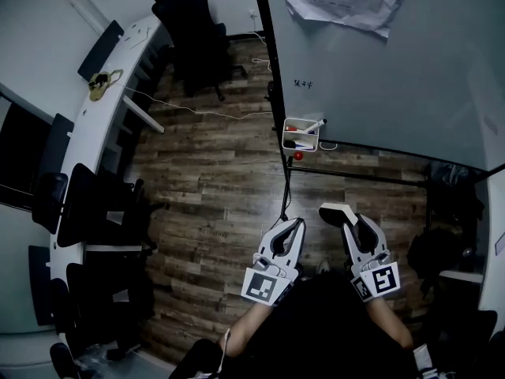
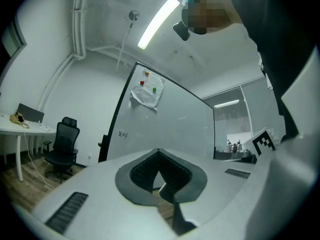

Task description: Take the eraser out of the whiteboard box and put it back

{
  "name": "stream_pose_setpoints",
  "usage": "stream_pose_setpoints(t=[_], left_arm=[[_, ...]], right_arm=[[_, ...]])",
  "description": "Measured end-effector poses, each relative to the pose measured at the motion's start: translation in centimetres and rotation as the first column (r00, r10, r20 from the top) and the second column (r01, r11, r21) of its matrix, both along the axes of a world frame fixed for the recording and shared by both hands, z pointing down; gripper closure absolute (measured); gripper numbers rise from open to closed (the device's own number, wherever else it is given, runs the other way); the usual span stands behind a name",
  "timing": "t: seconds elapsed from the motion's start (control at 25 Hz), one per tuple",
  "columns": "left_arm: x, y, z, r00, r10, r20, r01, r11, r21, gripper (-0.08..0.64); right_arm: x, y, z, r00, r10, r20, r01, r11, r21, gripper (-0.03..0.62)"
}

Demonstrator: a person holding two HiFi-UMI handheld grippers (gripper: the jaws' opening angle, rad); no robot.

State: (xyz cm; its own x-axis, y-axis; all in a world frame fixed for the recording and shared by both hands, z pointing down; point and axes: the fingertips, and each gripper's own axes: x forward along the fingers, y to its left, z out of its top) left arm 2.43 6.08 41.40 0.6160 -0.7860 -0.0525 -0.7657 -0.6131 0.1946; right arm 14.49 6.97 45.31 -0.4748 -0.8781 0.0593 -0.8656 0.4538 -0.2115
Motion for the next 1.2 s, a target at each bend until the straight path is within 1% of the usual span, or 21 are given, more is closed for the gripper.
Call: stream_pose_setpoints(t=[0.12,0.24,0.6,0.76,0.96,1.2], left_arm=[[0.7,0.8,0.4,1.0,-0.022,0.02,0.022,1.0,0.002,0.554],[1.5,1.6,0.4,0.999,-0.027,0.027,0.026,1.0,0.014,0.554],[3.0,2.3,0.3,0.999,-0.028,0.04,0.028,0.999,0.019,0.554],[3.0,2.4,0.6,0.997,-0.042,0.063,0.041,0.999,0.013,0.554],[2.7,2.0,0.4,0.998,-0.045,0.049,0.044,0.999,0.017,0.554],[2.1,1.7,0.6,0.998,-0.049,0.051,0.048,0.999,0.014,0.554]], right_arm=[[0.8,1.3,0.2,1.0,-0.02,0.005,0.02,1.0,-0.004,0.449],[1.7,2.5,0.4,0.999,-0.027,0.023,0.027,1.0,-0.008,0.449],[2.9,2.8,0.5,0.998,-0.039,0.042,0.039,0.999,0.009,0.449],[3.0,2.8,0.8,0.998,-0.037,0.044,0.036,0.999,0.004,0.449],[2.8,2.6,0.7,0.998,-0.034,0.047,0.034,0.999,0.001,0.449],[2.3,2.2,0.8,0.998,-0.036,0.045,0.037,0.999,-0.003,0.449]])
